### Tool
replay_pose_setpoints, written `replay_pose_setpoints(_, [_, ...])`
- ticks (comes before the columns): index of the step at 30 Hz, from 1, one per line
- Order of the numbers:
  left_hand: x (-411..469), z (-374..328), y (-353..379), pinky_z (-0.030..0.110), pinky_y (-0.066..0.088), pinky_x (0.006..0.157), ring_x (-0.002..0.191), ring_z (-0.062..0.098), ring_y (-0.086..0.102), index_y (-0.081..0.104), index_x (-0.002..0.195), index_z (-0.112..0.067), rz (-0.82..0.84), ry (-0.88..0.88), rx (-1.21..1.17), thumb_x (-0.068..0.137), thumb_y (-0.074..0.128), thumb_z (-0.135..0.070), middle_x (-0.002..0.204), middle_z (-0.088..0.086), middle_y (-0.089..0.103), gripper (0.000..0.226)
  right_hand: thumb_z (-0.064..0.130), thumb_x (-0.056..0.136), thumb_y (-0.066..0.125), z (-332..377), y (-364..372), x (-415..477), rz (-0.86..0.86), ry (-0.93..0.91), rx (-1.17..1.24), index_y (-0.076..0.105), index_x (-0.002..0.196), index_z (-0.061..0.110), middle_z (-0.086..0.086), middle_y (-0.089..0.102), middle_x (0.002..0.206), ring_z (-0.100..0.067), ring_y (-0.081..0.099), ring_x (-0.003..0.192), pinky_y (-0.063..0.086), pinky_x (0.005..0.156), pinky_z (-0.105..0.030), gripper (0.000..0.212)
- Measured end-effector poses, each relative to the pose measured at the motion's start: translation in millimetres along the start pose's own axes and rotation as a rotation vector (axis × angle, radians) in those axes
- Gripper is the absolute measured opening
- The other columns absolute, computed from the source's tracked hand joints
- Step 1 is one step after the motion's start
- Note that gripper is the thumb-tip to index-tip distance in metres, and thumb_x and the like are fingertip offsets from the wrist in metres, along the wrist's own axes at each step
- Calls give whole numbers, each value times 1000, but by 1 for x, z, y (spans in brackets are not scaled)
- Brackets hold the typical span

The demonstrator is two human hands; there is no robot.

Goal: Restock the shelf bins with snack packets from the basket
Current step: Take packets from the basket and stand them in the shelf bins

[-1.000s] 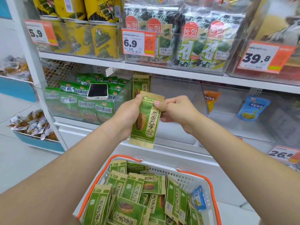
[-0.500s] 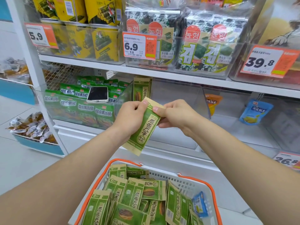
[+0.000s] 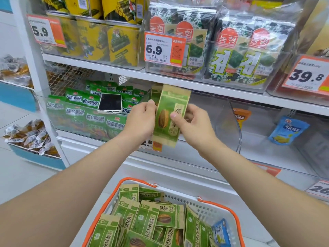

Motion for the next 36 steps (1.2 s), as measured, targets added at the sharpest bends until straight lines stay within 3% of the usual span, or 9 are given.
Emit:
replay_pose_setpoints(2, [3,1,-8,36,51,96,106,22,66,73,108,-13,-31,189,306,106,39,-28,107,2,73,37,20,97,68,4,-3,5,-73,-174,-76,66,120,21,9,76,109,-13,72,101,59,89,-44,24])
replay_pose_setpoints(4, [5,5,-10,39,51,93,104,26,63,72,109,-9,35,338,559,99,46,-13,107,6,72,28,19,99,67,6,-3,7,-70,-284,-177,64,124,24,15,74,110,-10,67,102,53,88,-28,26])
replay_pose_setpoints(8, [0,14,-1,41,47,74,83,30,58,67,79,-19,197,557,925,93,46,-33,78,4,66,28,19,97,69,-8,6,16,-57,-321,-393,65,121,31,22,71,98,-8,60,96,45,80,-21,27])
replay_pose_setpoints(10, [4,18,1,39,40,69,76,31,58,60,69,-19,215,571,926,97,42,-43,69,2,63,42,17,95,71,-22,12,28,-46,-276,-407,67,120,27,22,71,97,1,63,90,50,81,-23,27])
replay_pose_setpoints(13, [8,31,5,39,42,64,71,33,57,50,64,-22,379,458,872,106,34,-54,67,1,57,55,23,93,74,-38,18,53,-79,-161,-443,71,116,24,13,75,100,-10,67,93,52,88,-32,23])
replay_pose_setpoints(17, [6,37,15,39,38,66,79,33,58,54,74,-24,563,362,1010,103,23,-71,76,1,58,63,29,94,75,-53,31,91,-95,48,-434,70,114,21,7,70,94,-16,65,87,41,73,-23,22])
replay_pose_setpoints(27, [10,39,19,36,34,65,77,31,48,41,74,-27,529,455,1132,91,50,-72,71,-5,39,49,22,93,76,-85,66,142,-66,162,-502,73,105,13,-6,76,102,-25,71,95,53,78,-30,15])
replay_pose_setpoints(31, [12,41,18,37,34,65,77,33,49,43,76,-26,528,460,1156,91,49,-72,71,-3,38,48,36,90,79,-87,62,150,-111,251,-646,55,71,17,-3,63,78,-23,59,73,37,55,-26,36])
replay_pose_setpoints(36, [11,40,18,37,35,67,77,33,48,47,82,-27,530,468,1171,92,49,-72,75,-1,40,46,43,86,80,-90,63,147,-94,274,-736,40,62,20,1,47,63,-24,51,67,29,45,-27,52])
Point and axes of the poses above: each hand's wrist, its own x-axis towards the middle knuckle, its own y-axis out of the palm, z = x × y, the point moved 4 cm from there along x, towards the middle knuckle
